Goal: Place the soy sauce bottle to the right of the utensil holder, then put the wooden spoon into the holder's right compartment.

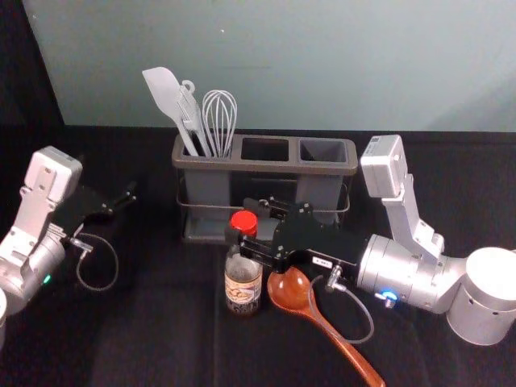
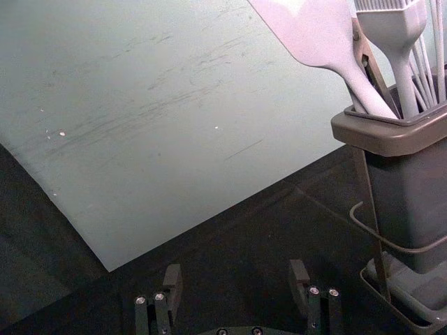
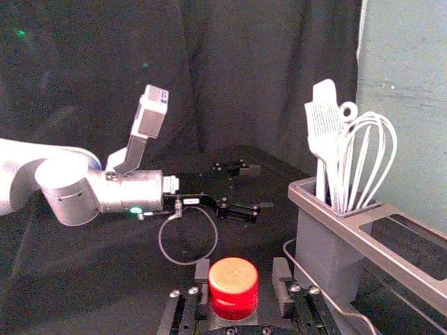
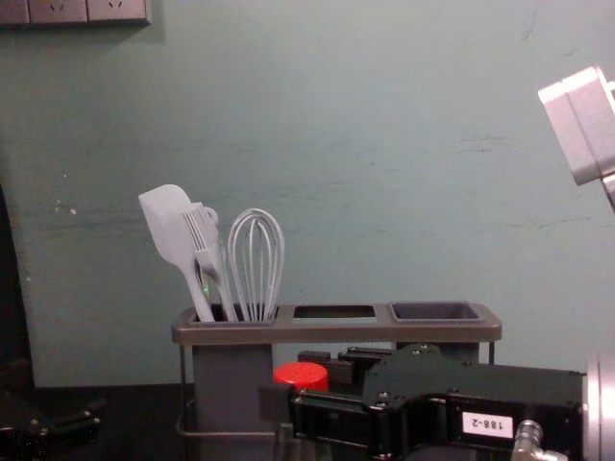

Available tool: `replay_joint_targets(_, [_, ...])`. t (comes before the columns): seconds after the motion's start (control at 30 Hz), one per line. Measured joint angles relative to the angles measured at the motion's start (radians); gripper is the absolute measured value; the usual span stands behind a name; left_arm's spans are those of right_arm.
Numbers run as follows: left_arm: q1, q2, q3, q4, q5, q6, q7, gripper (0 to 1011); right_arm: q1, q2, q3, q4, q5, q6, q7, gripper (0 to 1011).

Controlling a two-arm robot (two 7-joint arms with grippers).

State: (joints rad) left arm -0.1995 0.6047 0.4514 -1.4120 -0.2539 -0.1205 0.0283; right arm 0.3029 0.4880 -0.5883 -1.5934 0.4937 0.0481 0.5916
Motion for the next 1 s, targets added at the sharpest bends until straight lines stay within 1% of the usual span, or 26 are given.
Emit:
replay_joint_targets(0.07, [0.0, 0.0, 0.0, 0.0, 0.0, 0.0, 0.0, 1005, 0.0, 0.0, 0.0, 0.0, 0.0, 0.0, 0.0, 539])
replay_joint_targets(0.17, [0.0, 0.0, 0.0, 0.0, 0.0, 0.0, 0.0, 1005, 0.0, 0.0, 0.0, -0.001, 0.0, 0.0, 0.0, 456])
replay_joint_targets(0.2, [0.0, 0.0, 0.0, 0.0, 0.0, 0.0, 0.0, 1005, -0.001, 0.001, 0.0, -0.001, 0.0, 0.0, 0.001, 400])
replay_joint_targets(0.27, [0.0, 0.0, 0.0, 0.0, 0.0, 0.0, 0.0, 1005, -0.001, 0.001, 0.0, -0.001, 0.0, -0.001, 0.0, 381])
replay_joint_targets(0.4, [0.0, 0.0, 0.0, 0.0, 0.0, 0.0, 0.0, 1005, -0.003, 0.003, 0.002, -0.01, 0.001, -0.001, 0.0, 381])
replay_joint_targets(0.53, [0.0, 0.0, 0.0, 0.0, 0.0, 0.0, 0.0, 1005, -0.009, 0.01, 0.007, -0.036, 0.006, -0.002, 0.001, 380])
replay_joint_targets(0.73, [0.0, 0.0, 0.0, 0.0, 0.0, 0.0, 0.0, 1005, -0.025, 0.032, 0.027, -0.102, 0.025, 0.004, -0.001, 380])
replay_joint_targets(0.83, [0.0, 0.0, 0.0, 0.0, 0.0, 0.0, 0.0, 1005, -0.036, 0.051, 0.041, -0.139, 0.033, 0.011, -0.01, 381])
replay_joint_targets(0.93, [0.0, 0.0, 0.0, 0.0, 0.0, 0.0, 0.0, 1005, -0.054, 0.08, 0.064, -0.18, 0.041, 0.018, -0.025, 380])
replay_joint_targets(0.97, [0.0, 0.0, 0.0, 0.0, 0.0, 0.0, 0.0, 1005, -0.066, 0.098, 0.078, -0.203, 0.042, 0.02, -0.035, 380])
replay_joint_targets(1.0, [0.0, 0.0, 0.0, 0.0, 0.0, 0.0, 0.0, 1005, -0.073, 0.107, 0.086, -0.213, 0.044, 0.021, -0.04, 381])
